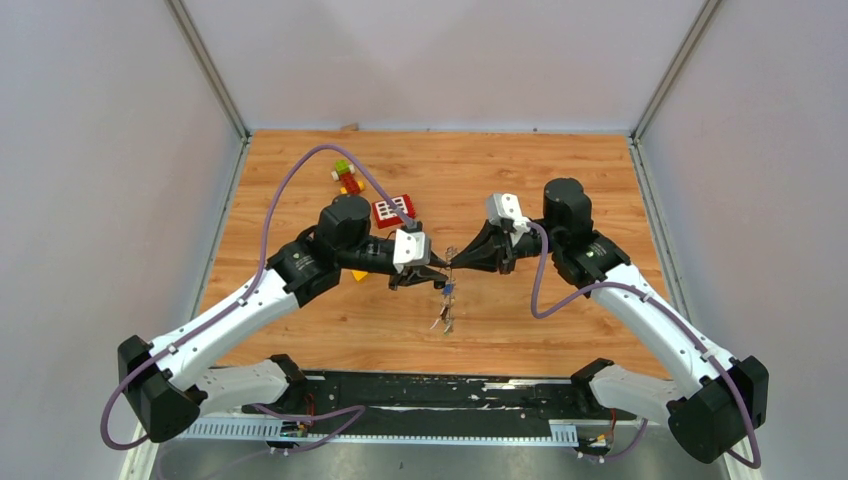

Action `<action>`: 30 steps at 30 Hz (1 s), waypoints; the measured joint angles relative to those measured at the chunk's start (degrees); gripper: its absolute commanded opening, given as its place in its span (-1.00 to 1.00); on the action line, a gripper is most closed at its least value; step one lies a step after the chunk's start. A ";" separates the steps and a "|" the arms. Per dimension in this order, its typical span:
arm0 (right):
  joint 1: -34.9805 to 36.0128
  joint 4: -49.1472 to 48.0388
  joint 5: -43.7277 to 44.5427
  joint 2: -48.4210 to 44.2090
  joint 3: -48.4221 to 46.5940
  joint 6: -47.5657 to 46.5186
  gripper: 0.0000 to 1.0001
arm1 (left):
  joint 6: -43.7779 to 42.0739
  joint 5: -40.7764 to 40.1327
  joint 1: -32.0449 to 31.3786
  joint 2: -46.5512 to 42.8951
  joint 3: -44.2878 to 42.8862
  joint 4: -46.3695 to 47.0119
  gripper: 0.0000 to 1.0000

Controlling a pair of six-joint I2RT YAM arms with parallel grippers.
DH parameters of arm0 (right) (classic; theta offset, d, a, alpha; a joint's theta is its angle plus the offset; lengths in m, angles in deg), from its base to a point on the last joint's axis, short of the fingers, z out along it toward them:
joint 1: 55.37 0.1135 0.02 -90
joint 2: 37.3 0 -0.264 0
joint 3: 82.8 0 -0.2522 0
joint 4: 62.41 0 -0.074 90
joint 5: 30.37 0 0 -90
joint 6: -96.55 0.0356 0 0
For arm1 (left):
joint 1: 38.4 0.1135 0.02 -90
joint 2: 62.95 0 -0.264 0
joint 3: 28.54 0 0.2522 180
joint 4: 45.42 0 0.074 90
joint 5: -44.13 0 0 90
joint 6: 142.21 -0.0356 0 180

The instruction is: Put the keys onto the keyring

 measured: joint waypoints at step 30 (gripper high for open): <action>-0.02 0.37 0.17 0.00 0.13 -0.90 -1.00 | -1.01 4.09 3.15 1.57 -4.04 -3.06 -0.20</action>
